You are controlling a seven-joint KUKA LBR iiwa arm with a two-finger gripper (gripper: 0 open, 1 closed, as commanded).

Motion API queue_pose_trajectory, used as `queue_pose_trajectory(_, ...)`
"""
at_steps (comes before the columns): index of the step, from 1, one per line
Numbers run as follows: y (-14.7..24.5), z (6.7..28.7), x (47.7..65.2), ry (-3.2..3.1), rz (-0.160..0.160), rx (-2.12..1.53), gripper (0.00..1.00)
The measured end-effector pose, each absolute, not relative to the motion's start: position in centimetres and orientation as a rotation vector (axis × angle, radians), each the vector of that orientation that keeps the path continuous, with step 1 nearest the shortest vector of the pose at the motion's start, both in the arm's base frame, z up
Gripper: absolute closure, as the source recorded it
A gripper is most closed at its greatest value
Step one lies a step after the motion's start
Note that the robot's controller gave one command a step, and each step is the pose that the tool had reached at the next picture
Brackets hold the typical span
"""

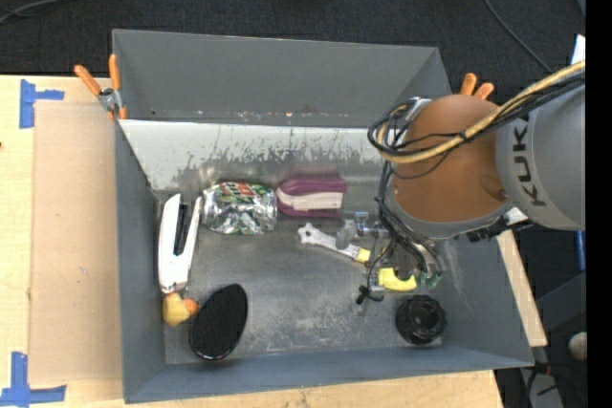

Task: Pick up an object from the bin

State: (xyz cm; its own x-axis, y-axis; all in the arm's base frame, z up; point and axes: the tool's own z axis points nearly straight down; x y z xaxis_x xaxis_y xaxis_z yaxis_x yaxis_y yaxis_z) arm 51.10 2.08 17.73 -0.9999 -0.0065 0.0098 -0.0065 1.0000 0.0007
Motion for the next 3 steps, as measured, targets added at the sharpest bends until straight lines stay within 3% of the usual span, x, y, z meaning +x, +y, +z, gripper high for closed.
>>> queue_pose_trajectory(1,2.0,18.1,51.3,-3.140,-0.001,0.008,0.00)
queue_pose_trajectory(2,-7.4,7.5,53.5,-3.138,-0.002,-0.157,0.00)
queue_pose_trajectory(3,-2.1,11.2,57.8,-3.135,-0.008,-0.290,0.00)
